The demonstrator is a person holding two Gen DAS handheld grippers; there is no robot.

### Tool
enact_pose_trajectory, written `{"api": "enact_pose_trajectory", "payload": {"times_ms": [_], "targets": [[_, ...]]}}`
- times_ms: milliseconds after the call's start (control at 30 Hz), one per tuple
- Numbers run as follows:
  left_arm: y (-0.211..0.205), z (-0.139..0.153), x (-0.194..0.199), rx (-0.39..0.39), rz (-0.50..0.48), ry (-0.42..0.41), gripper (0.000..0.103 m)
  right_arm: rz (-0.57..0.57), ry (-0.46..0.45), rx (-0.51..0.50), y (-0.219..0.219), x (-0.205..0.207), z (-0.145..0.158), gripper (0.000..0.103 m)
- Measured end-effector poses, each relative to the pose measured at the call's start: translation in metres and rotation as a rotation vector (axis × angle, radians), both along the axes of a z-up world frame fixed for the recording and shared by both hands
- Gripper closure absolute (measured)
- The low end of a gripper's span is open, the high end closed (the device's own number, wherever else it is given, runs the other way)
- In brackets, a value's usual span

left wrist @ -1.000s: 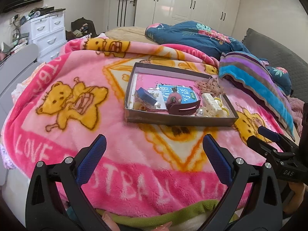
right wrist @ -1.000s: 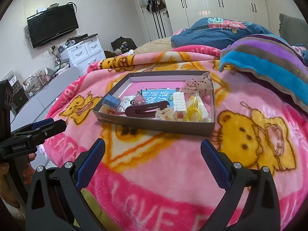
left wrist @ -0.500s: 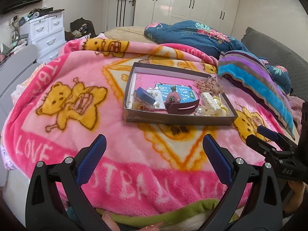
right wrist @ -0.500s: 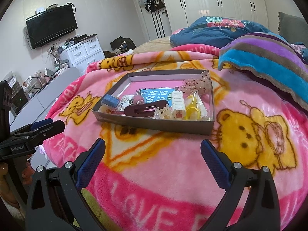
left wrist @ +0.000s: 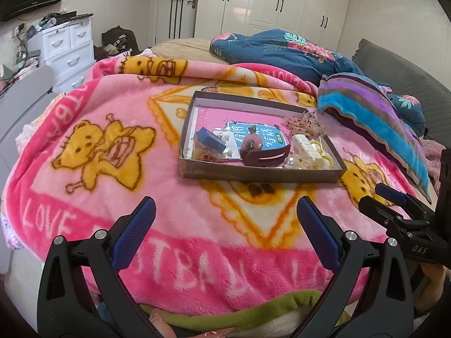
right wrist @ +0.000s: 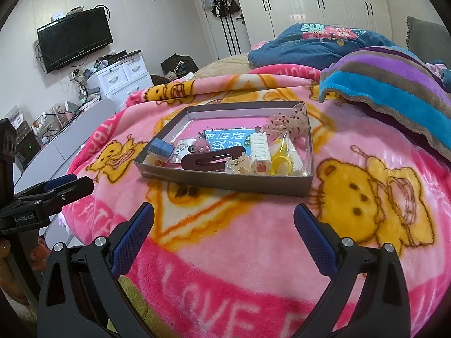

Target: Organize jewelry

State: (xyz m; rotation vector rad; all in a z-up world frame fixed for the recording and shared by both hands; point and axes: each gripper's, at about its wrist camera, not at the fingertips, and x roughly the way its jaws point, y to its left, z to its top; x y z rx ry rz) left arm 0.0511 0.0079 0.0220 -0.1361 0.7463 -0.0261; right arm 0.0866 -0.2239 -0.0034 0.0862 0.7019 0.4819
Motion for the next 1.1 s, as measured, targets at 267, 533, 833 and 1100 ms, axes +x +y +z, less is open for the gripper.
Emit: {"api": "enact_pose_trajectory", "payload": {"times_ms": [267,533,833,1100], "targets": [[0.0013,-0.0006,-0.0001,0.004,0.004,0.002,0.009,0.0,0.001,0.001,-0.001,0.0,-0.0001,0.004],[0.0026,-0.0007,0.0002,0.007,0.006,0.003,0.009,0.001,0.002,0.003,-0.0007,-0.0005,-0.0002,0.004],[0.0028,-0.0012,0.0004,0.012,0.007,0.004,0.009,0.001,0.005,0.001,-0.0007,-0.0002,-0.0002,0.004],[0.0027,-0.0024,0.0014,0.023,0.005,0.009,0.009,0.001,0.003,0.001,-0.0007,-0.0001,0.0001,0.004]]}}
